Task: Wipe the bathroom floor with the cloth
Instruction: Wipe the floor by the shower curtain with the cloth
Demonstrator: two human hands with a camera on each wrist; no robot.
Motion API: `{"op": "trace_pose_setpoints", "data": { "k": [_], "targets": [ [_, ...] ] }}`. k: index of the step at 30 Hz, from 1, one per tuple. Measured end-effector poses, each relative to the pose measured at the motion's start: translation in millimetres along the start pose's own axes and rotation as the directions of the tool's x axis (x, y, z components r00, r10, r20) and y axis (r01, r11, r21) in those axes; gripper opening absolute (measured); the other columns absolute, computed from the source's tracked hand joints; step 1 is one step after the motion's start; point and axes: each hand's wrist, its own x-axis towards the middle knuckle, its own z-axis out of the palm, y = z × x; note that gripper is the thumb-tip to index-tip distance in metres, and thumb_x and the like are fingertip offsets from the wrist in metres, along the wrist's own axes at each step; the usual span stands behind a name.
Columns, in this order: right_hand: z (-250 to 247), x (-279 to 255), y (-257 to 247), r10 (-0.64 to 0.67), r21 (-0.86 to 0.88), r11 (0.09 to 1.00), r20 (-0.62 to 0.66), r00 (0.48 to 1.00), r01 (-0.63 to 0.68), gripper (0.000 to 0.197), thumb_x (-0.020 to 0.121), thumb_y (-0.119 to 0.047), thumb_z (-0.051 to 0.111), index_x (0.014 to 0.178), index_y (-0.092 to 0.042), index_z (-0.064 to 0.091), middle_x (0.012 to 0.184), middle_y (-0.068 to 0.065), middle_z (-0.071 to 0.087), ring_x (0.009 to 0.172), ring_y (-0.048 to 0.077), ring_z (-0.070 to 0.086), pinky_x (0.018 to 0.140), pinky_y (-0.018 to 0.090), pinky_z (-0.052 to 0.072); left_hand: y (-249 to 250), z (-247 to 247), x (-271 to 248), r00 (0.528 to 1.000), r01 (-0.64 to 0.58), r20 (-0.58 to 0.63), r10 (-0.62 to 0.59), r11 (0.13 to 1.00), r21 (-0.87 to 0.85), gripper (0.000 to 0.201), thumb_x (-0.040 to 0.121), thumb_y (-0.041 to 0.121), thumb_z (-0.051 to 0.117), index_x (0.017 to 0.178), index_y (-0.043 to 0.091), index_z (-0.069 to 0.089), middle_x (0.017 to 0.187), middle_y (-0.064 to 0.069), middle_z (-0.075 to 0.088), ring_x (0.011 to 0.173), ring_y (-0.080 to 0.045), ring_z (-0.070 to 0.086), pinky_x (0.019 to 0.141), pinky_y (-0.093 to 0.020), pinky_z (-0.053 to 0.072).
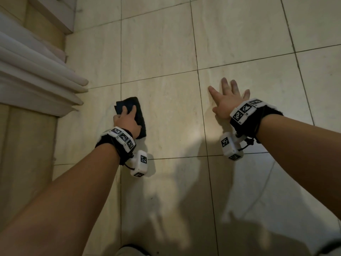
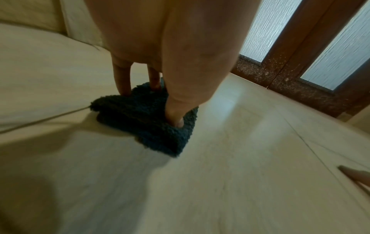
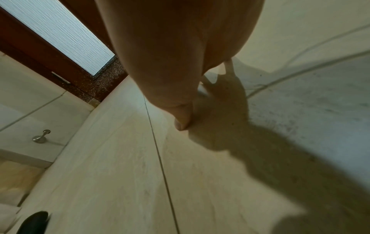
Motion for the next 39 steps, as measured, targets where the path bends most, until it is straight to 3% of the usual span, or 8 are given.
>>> {"op": "trace_pose_setpoints", "data": {
  "k": [12,16,20,25,29,34,39],
  "targets": [
    [3.6,-1.2,4.0,-0.018,-0.036,0.999,-0.039,0.999,0.017,0.079,0.098,-0.027,0.054,0.154,-0.041,0.001,0.163,0.002,-0.019,0.149,0.032,-0.018,0.114,0.068,0.002,15.4,33.4,-68.1,0.996,-0.073,-0.055,0.064,0.983,-0.166,0.078,0.095,0.030,0.061,0.155,0.038,0.011,0.165,0.003,0.000,0.134,-0.030,0.024,0.107,-0.036,0.039],
    [3.9,-7.1,6.8,-0.033,-0.055,0.998,-0.033,0.999,0.031,0.081,0.097,-0.026,0.055,0.155,-0.039,0.000,0.163,0.003,-0.019,0.150,0.031,-0.018,0.116,0.066,0.003,46.8,29.5,-77.0,0.986,-0.160,-0.079,0.149,0.975,-0.155,0.079,0.094,0.031,0.062,0.155,0.040,0.012,0.165,0.004,-0.001,0.134,-0.029,0.023,0.104,-0.039,0.043],
    [4.4,-11.3,9.1,-0.030,-0.064,0.998,-0.009,1.000,0.029,0.095,0.089,-0.015,0.062,0.155,-0.039,-0.002,0.163,0.002,-0.020,0.149,0.030,-0.019,0.117,0.064,0.003,89.6,28.5,-87.9,0.959,-0.270,-0.123,0.255,0.955,-0.124,0.079,0.092,0.030,0.063,0.154,0.040,0.014,0.164,0.006,-0.001,0.132,-0.027,0.023,0.098,-0.038,0.047],
    [4.6,-12.0,8.6,-0.025,-0.086,0.996,-0.001,1.000,0.025,0.105,0.084,-0.014,0.069,0.155,-0.038,-0.004,0.163,0.003,-0.021,0.149,0.031,-0.018,0.117,0.064,0.003,149.9,29.0,-98.7,0.919,-0.376,-0.148,0.364,0.925,-0.057,0.081,0.091,0.034,0.063,0.154,0.040,0.013,0.165,0.002,-0.002,0.132,-0.028,0.025,0.099,-0.039,0.040],
    [5.6,-11.5,8.8,-0.017,-0.080,0.997,-0.002,1.000,0.016,0.100,0.086,-0.017,0.066,0.155,-0.040,-0.003,0.163,0.001,-0.021,0.150,0.030,-0.018,0.118,0.062,0.003,170.5,22.0,-94.3,0.921,-0.376,-0.137,0.364,0.924,-0.074,0.083,0.090,0.032,0.064,0.154,0.037,0.012,0.164,0.000,-0.003,0.136,-0.029,0.023,0.101,-0.041,0.038],
    [10.7,-10.3,11.0,-0.010,-0.047,0.999,-0.010,1.000,0.009,0.101,0.086,-0.014,0.063,0.155,-0.042,-0.005,0.163,-0.001,-0.023,0.149,0.028,-0.020,0.118,0.061,0.000,171.8,7.8,-71.3,0.933,-0.349,-0.123,0.338,0.933,-0.084,0.084,0.090,0.032,0.063,0.155,0.039,0.010,0.165,0.004,-0.004,0.142,-0.027,0.016,0.107,-0.046,0.034],
    [10.7,-10.2,9.4,-0.002,-0.023,1.000,0.009,1.000,0.002,0.108,0.081,-0.010,0.064,0.154,-0.044,-0.008,0.162,-0.002,-0.026,0.148,0.028,-0.024,0.118,0.061,-0.003,159.1,-13.8,-38.2,0.955,-0.292,-0.087,0.283,0.951,-0.104,0.084,0.091,0.034,0.063,0.154,0.042,0.008,0.164,0.007,-0.006,0.144,-0.027,0.013,0.105,-0.049,0.035]
  ]
}}
